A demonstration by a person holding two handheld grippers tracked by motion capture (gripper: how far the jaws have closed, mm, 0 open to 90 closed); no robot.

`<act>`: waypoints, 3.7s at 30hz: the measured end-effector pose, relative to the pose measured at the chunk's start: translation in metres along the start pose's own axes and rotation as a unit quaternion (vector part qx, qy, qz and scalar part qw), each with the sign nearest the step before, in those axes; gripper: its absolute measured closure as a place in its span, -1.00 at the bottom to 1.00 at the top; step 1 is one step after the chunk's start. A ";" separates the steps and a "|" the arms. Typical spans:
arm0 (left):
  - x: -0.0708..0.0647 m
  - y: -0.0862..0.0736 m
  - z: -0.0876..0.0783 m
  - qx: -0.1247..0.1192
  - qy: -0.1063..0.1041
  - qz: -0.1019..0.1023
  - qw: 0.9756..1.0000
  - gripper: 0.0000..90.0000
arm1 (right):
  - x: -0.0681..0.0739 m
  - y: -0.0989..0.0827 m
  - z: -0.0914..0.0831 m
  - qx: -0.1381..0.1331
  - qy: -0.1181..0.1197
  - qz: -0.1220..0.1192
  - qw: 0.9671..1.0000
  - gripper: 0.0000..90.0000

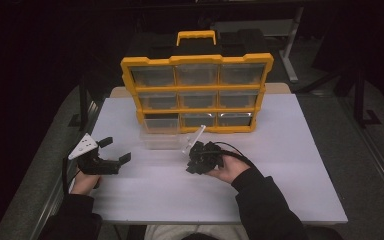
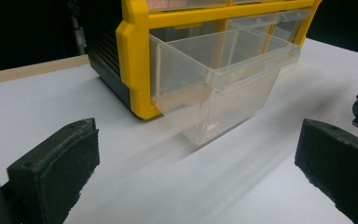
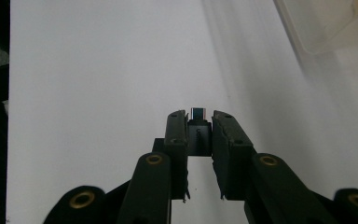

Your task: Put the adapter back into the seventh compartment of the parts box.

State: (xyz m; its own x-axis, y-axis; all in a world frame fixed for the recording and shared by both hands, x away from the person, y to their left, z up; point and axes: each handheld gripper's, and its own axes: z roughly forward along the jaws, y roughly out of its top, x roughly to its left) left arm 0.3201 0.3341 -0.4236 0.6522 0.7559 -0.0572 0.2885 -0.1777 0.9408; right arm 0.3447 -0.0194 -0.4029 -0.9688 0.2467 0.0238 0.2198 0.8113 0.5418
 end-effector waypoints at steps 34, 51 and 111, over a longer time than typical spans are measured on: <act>0.000 0.000 0.000 0.000 -0.002 0.000 1.000 -1.00 | -0.011 0.015 -0.044 -0.037 -0.005 -0.001 0.999 0.67; 0.000 0.000 0.000 0.000 -0.002 0.000 1.000 -1.00 | -0.016 0.025 -0.060 -0.043 -0.013 -0.007 0.999 0.67; 0.000 0.000 0.000 0.001 -0.003 -0.001 1.000 -1.00 | -0.051 0.080 -0.081 -0.047 -0.034 -0.018 0.998 0.67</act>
State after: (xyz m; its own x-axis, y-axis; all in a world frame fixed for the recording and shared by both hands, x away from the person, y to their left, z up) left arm 0.3203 0.3340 -0.4238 0.6553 0.7530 -0.0603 0.2915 -0.1784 0.9398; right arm 0.4021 -0.0101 -0.2932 -0.9651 0.2567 -0.0518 0.1709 0.7674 0.6180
